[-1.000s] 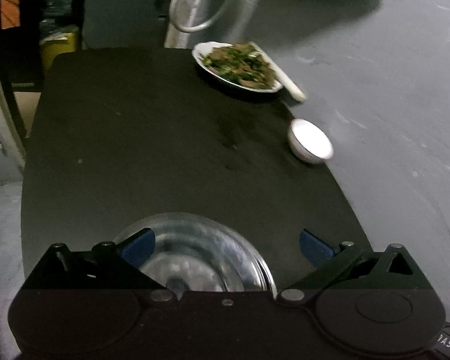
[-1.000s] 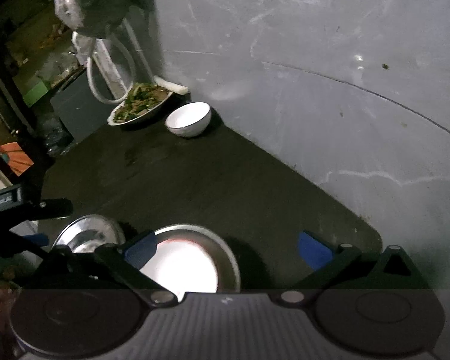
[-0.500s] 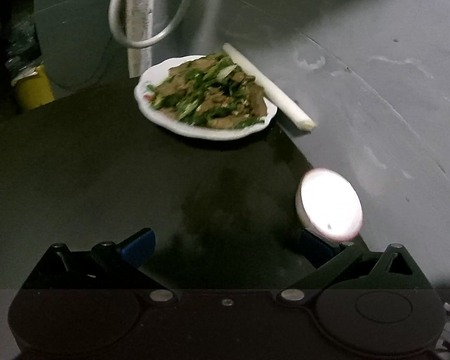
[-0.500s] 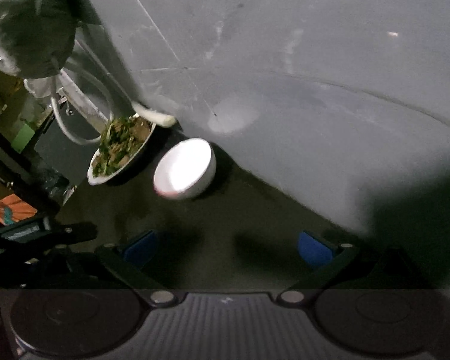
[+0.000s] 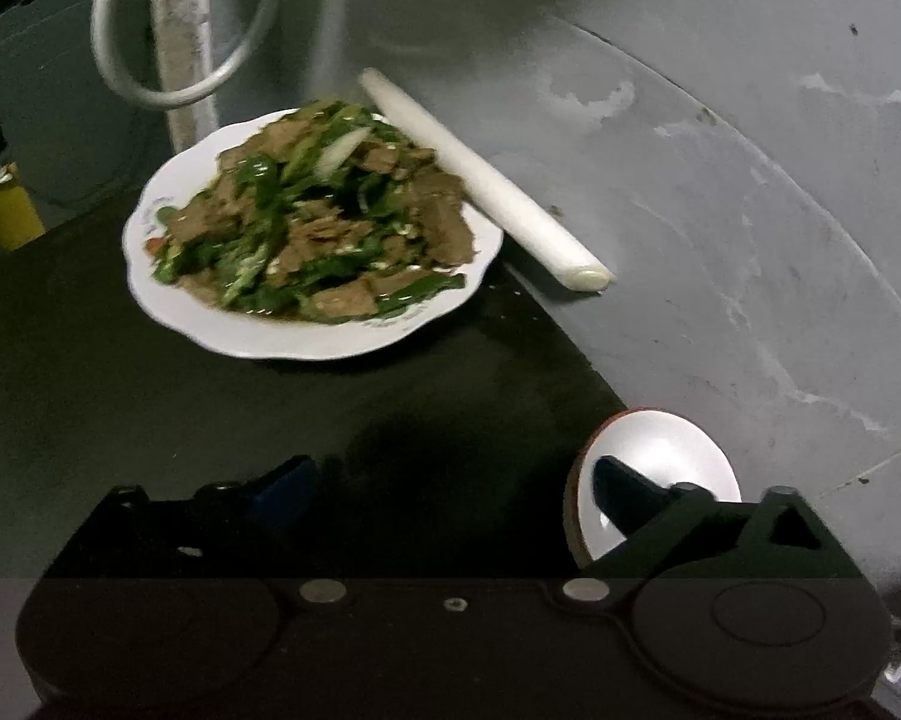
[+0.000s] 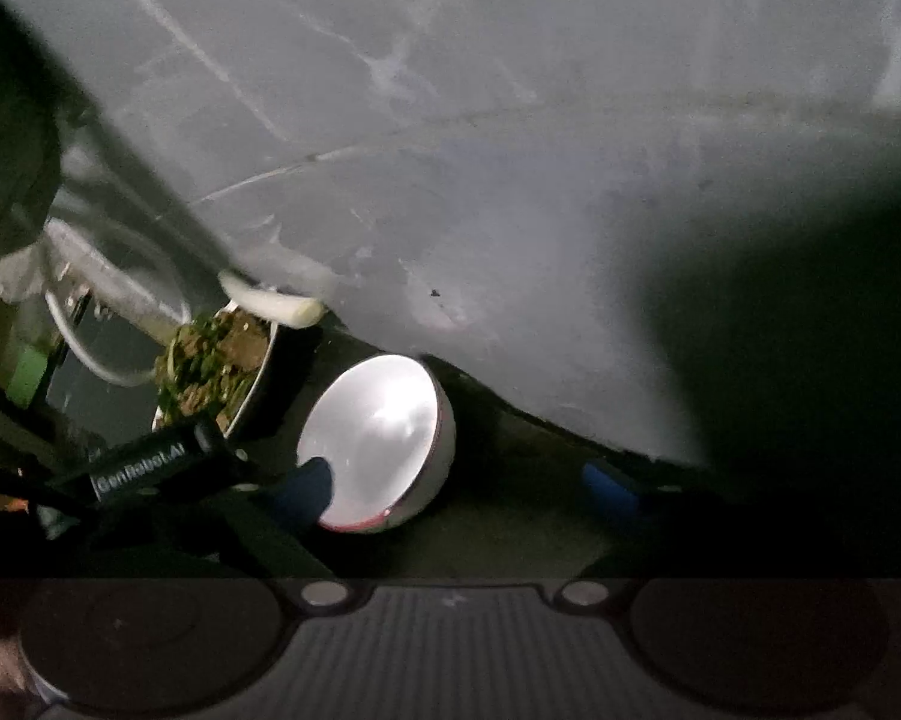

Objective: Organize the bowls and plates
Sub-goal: 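Grip the second red-rimmed white bowl rim with both tools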

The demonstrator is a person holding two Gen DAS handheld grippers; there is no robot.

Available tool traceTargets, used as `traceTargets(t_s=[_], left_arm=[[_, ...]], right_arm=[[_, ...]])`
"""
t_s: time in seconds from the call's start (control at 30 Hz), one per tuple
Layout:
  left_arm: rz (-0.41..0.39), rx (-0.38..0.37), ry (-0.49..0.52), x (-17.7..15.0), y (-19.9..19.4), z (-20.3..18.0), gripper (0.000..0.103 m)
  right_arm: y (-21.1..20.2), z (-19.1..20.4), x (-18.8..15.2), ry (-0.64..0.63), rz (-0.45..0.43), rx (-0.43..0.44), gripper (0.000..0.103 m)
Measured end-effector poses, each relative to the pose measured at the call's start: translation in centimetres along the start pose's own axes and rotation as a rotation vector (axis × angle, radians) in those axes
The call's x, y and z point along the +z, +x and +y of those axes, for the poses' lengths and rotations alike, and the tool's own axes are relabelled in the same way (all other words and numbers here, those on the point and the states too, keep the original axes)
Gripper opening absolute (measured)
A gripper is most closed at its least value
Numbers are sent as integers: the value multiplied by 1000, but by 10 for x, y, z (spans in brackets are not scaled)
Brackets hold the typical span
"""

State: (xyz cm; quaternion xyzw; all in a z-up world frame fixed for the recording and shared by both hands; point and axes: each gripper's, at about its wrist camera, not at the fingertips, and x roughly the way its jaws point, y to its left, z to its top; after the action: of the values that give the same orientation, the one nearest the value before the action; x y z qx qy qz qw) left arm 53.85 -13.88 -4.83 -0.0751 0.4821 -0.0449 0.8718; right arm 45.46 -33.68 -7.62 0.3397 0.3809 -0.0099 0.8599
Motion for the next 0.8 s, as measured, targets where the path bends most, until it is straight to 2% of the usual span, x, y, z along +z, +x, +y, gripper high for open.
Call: traceTargets(t_s=[0.13,0.2,0.27,0.33,0.43,0.53,0.6,0.7,0.8], left_arm=[[32,-27,30,1,6,-6,80],[52,-59,31,0,10,-10,73],[69,-84,34,-1,13,-13,62],[65,-84,47,-2,15,-18,46],[69,-94,52,-1,15,-20,32],[67,-106,54,-3,14,-21,23],[63,-118,63,-4,13,-23,16],[59,-127,84,-5,13,-27,8],[47,-128,87,-6,12,-28,7]], right_arm=[[12,-2,3,43,3,7,78],[15,-3,4,58,12,24,66],[18,-2,5,50,13,24,65],[19,-1,6,43,18,25,65],[20,1,5,35,34,41,61],[21,1,5,37,38,43,52],[18,-1,4,45,43,49,41],[19,-2,2,50,44,54,37],[18,-3,0,60,34,67,30]])
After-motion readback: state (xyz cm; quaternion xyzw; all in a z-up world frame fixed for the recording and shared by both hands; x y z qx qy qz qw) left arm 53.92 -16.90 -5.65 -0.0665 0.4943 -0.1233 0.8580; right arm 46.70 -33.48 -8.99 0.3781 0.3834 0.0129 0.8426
